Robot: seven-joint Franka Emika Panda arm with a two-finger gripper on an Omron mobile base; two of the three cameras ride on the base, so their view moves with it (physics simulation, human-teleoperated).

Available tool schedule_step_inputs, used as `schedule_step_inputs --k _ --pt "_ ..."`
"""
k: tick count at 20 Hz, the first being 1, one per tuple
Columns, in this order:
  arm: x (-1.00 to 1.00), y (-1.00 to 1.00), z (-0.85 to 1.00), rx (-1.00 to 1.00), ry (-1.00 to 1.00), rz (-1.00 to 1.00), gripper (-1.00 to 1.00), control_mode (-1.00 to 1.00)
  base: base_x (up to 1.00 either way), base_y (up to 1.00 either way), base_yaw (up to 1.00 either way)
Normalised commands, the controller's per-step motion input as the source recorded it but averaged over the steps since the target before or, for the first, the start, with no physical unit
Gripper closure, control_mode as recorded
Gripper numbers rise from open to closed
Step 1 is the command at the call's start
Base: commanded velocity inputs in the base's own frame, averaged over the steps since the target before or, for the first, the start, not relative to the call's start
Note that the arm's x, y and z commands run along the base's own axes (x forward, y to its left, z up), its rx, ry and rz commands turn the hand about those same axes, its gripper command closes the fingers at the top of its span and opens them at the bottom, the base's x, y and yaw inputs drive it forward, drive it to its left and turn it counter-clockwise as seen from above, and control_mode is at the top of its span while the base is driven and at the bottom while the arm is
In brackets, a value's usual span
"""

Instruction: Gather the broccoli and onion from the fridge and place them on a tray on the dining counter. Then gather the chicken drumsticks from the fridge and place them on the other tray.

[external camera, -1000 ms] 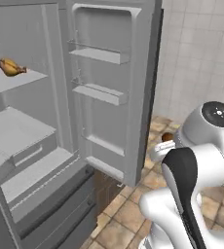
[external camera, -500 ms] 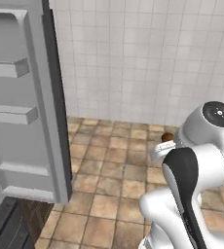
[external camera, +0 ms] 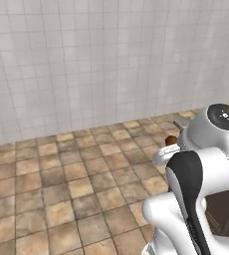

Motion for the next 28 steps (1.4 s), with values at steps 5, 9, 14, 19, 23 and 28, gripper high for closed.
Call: schedule_step_inputs --k 5,9,14,19,23,28 --pt "0.0 0.0 0.0 0.0 0.0 0.0 1.0 1.0 1.0 -0.2 -0.28" --pt "0.0 0.0 0.0 0.0 0.0 0.0 1.0 1.0 1.0 0.05 -0.03" --pt "0.0 0.0 0.0 0.0 0.0 0.0 1.0 1.0 1.0 0.24 -0.29" --pt "0.0 0.0 0.0 0.0 0.0 0.0 1.0 1.0 1.0 0.64 -0.59" --pt "0.0 0.0 0.0 0.0 0.0 0.0 1.0 1.0 0.93 0.62 -0.72" --pt "0.0 0.0 0.0 0.0 0.0 0.0 1.0 1.0 0.75 0.61 -0.73"
